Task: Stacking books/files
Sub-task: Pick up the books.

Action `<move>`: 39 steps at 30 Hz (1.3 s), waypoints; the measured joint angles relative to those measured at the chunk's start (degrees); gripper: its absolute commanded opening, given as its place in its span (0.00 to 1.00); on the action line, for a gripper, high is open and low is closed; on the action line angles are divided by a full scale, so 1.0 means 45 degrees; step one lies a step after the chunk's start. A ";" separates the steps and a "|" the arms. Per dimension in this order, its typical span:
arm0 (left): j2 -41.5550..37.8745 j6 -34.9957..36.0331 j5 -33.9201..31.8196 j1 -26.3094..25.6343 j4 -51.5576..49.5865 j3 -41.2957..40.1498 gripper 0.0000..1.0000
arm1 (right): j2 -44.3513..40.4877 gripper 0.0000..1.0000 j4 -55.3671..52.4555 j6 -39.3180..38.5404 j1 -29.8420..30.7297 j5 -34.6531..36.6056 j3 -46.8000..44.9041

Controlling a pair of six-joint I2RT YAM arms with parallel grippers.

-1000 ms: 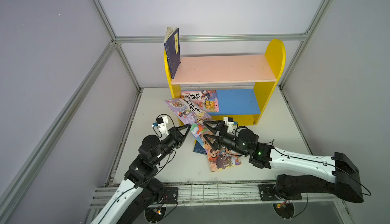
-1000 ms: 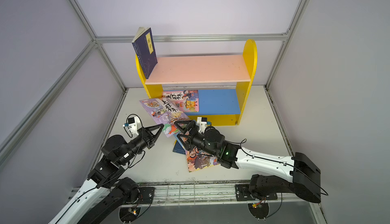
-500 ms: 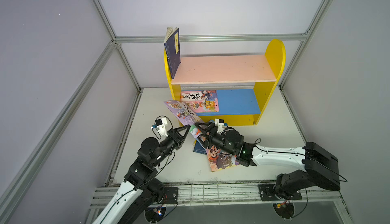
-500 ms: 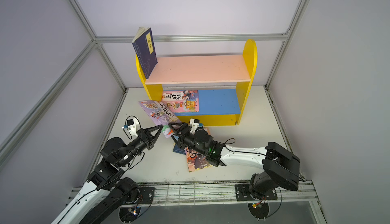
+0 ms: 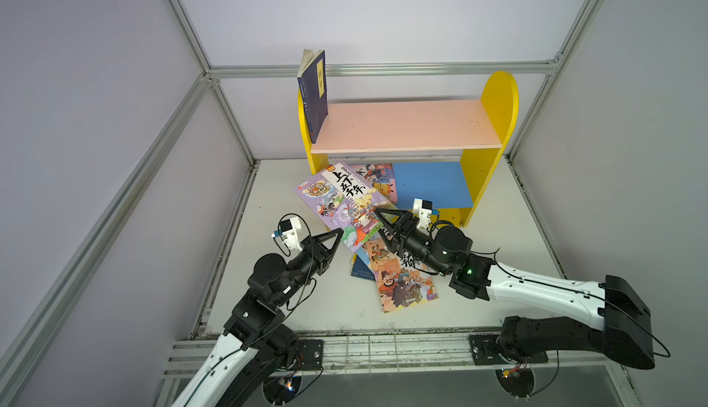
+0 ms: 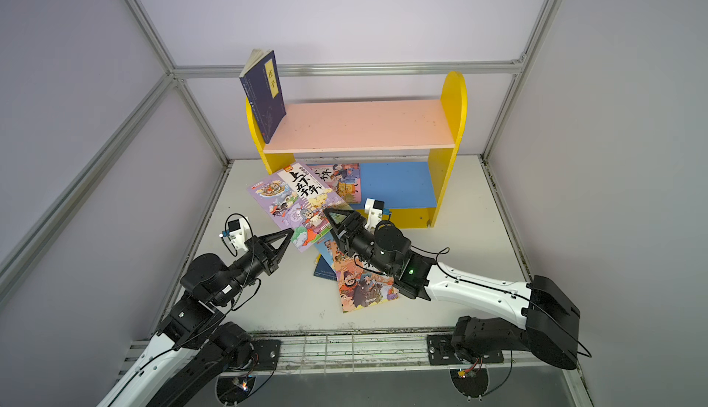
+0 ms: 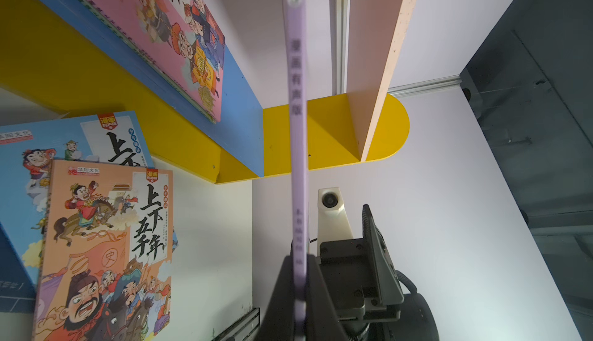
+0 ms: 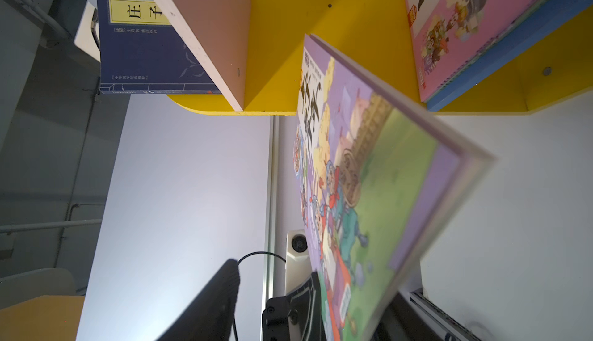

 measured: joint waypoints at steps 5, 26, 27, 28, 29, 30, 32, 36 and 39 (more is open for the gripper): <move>0.0078 -0.0097 0.0010 0.0000 0.0015 -0.0053 0.00 | 0.0325 0.49 -0.0427 -0.0481 -0.0024 -0.0053 0.0146; 0.0369 -0.0505 0.0330 0.0005 0.0146 -0.0189 1.00 | -0.0918 0.00 -0.3050 -0.4041 -0.2254 -0.1491 0.1331; 0.0325 -0.0486 0.0335 0.0000 0.0044 -0.0131 1.00 | -0.1205 0.00 -0.3347 -0.4260 -0.2992 -0.2050 0.1370; 0.0311 -0.0452 0.0345 0.0000 -0.0005 -0.0083 1.00 | -0.1379 0.00 -0.3653 -0.4415 -0.3599 -0.2448 0.1443; 0.0345 -0.0432 0.0345 0.0000 0.0010 -0.0024 1.00 | -0.1622 0.00 -0.4211 -0.4658 -0.4454 -0.3079 0.1627; 0.0510 -0.0374 0.0418 0.0005 0.0141 0.0029 1.00 | -0.1787 0.00 -0.4590 -0.4881 -0.5061 -0.3546 0.1821; 0.1132 -0.0374 0.0651 0.0005 0.0554 0.0044 1.00 | -0.1972 0.00 -0.5139 -0.5309 -0.6300 -0.5095 0.2244; 0.2783 -0.0583 0.1409 0.0000 0.1870 0.0068 1.00 | -0.1817 0.00 -0.5309 -0.5406 -0.8048 -0.7781 0.2244; 0.3453 -0.0670 0.1715 0.0000 0.2628 0.0277 1.00 | -0.1617 0.00 -0.5246 -0.4867 -0.8578 -0.9632 0.1957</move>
